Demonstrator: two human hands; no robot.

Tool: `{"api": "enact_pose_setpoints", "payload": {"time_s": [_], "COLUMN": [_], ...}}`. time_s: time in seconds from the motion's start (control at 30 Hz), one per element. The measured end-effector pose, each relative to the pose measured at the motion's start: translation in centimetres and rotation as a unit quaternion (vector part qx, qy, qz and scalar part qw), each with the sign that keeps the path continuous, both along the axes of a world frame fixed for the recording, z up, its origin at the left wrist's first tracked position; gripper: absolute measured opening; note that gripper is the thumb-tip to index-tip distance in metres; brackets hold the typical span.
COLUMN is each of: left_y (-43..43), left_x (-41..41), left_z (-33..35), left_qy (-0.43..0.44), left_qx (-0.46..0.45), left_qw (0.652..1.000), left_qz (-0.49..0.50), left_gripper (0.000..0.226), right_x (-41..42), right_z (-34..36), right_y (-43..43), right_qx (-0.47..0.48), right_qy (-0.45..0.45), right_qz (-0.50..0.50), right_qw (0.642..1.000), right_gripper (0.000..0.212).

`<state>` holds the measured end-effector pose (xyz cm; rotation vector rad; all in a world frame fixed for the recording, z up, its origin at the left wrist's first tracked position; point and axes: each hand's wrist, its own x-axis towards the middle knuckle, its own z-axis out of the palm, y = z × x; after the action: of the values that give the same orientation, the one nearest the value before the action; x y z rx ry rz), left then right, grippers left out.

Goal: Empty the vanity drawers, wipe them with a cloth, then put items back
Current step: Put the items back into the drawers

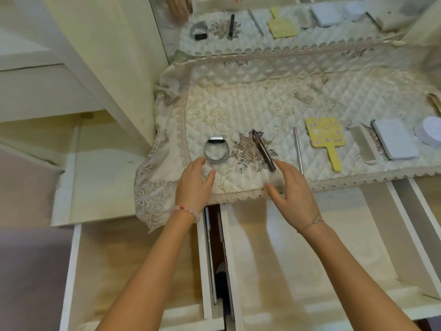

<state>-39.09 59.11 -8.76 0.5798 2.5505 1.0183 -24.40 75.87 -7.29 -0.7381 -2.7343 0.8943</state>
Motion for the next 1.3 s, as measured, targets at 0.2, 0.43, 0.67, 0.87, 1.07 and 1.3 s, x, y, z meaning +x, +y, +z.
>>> {"api": "enact_pose_setpoints", "payload": {"time_s": [0.2,0.43,0.67,0.87,1.07,1.3], "left_y": [2.4,4.6,5.7,6.0,5.3,4.1], "left_x": [-2.3,-3.4,-3.5,-3.4,-3.3,-2.9], "left_z": [-0.6,-1.0,-1.7,-1.5,-1.4,-1.1], "left_qy": [-0.134,-0.11,-0.111,-0.182,-0.218,-0.282], "left_qx": [0.064,0.023,0.01,0.071,0.081,0.111], "left_qw": [0.973,0.976,0.974,0.944,0.936,0.916], "left_qz": [0.177,0.184,0.199,0.264,0.264,0.263], "left_gripper": [0.034,0.032,0.034,0.037,0.029,0.022], "right_x": [-1.8,-1.8,-1.3,-0.7,0.2,1.1], "right_z": [-0.6,-1.1,-1.3,-1.3,-0.9,-0.5], "right_y": [0.8,1.1,1.4,1.9,2.0,1.6], "right_qx": [-0.009,-0.023,-0.026,-0.027,-0.014,-0.014], "right_qy": [0.016,0.017,0.014,0.008,0.013,0.003], "right_qz": [-0.004,-0.003,-0.018,-0.034,-0.048,-0.059], "right_qw": [1.0,1.0,0.999,0.999,0.999,0.998], "right_gripper": [0.052,0.051,0.051,0.051,0.05,0.052]}}
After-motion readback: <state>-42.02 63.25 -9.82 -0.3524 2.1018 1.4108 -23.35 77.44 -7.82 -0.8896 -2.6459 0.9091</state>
